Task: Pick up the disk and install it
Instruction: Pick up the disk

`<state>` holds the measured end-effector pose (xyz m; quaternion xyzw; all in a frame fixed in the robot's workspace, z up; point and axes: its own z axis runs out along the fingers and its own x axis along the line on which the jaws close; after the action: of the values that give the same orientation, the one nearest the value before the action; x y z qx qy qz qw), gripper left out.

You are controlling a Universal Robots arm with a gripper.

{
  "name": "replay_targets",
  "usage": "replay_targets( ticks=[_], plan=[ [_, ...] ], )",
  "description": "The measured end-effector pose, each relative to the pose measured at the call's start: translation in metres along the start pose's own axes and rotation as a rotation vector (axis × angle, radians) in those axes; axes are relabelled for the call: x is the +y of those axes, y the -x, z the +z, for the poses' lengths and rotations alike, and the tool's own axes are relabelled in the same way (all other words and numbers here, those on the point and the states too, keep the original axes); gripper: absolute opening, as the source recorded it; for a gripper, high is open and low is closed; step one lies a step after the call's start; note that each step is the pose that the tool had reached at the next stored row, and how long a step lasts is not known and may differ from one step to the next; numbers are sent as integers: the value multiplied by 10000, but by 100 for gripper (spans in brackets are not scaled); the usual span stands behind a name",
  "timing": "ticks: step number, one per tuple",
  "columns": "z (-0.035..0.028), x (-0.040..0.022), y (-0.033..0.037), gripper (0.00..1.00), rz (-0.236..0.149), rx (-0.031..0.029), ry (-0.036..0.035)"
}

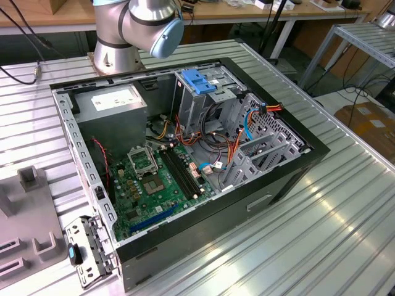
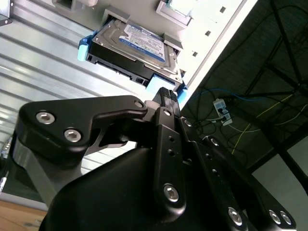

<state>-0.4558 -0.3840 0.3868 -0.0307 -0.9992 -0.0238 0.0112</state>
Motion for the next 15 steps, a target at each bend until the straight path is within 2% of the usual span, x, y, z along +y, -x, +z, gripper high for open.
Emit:
replay_targets(
  ticks=[3, 15],
  plan=[
    [0, 0, 0, 11, -432, 20, -10],
    [0, 0, 1, 11, -3176, 149, -75]
  ],
)
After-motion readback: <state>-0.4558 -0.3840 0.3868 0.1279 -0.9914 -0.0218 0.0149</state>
